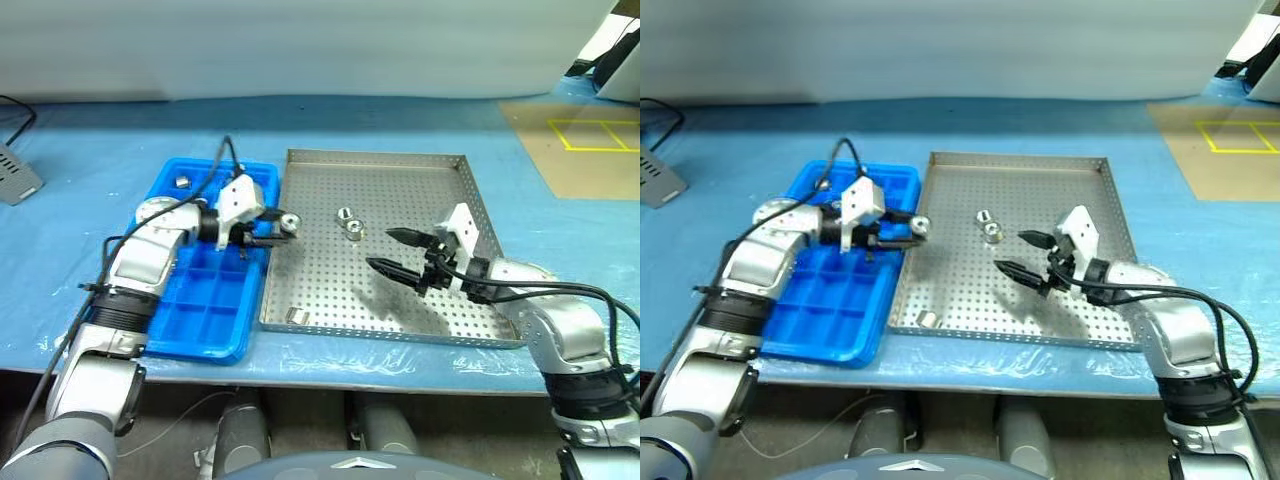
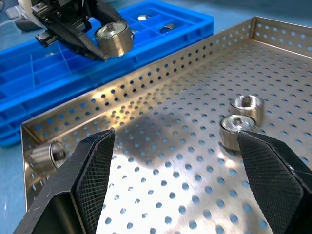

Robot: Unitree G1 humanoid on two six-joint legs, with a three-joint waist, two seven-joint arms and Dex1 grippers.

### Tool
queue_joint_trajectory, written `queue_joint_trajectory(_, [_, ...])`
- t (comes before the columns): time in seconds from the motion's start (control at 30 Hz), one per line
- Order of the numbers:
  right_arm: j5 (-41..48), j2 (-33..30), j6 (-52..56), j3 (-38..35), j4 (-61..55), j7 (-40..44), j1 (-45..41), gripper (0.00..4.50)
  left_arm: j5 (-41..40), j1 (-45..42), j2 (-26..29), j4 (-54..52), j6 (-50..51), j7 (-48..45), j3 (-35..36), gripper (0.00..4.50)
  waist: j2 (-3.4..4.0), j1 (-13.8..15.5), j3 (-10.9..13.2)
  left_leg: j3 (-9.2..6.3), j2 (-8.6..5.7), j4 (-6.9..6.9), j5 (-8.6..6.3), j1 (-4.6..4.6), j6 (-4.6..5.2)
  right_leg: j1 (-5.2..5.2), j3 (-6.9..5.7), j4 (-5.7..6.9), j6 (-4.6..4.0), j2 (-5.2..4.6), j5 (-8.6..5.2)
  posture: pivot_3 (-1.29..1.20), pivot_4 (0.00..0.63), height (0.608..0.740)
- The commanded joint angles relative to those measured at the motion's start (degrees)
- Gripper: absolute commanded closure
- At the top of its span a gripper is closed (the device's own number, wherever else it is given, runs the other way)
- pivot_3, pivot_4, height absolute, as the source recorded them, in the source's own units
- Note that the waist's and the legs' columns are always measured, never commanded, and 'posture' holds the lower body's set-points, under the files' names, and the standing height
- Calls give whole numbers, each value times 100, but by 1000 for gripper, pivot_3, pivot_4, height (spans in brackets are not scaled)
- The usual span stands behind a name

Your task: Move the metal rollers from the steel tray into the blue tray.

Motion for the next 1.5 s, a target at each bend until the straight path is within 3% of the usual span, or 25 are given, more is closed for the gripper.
queue_joint_trajectory(0.03, [244,113,50,54,0,189,-239,341,-209,259,191,-392,322,418,407,2763,0,19,0,0,0,0,0,0,-1,0,0,0,0,0,0,-229,150,740])
queue_joint_trajectory(0.5, [668,-296,1095,88,-751,248,-762,341,-468,1812,1230,-696,886,1170,1509,2763,0,291,0,-2,4,-58,25,-5,-39,-37,-4,2,0,15,0,-93,150,740])
queue_joint_trajectory(0.77, [981,-95,1863,218,-1631,-404,-665,341,-487,1958,1261,-530,842,1365,1517,2763,-2,472,0,-3,1,-61,28,-2,-44,-38,-3,6,1,13,0,-76,150,740])
queue_joint_trajectory(1.1, [633,267,1632,498,-661,-569,-1032,341,-406,1728,1126,-155,706,1488,1273,2763,-4,475,-1,-4,0,-61,44,-5,-70,-45,-2,13,2,13,1,-79,150,740])
queue_joint_trajectory(1.5, [142,464,1095,710,10,-569,-680,341,-359,1602,1125,-10,656,1444,1054,2763,-6,476,-3,-3,0,-57,47,-8,-75,-49,-2,23,2,13,1,-100,150,740])
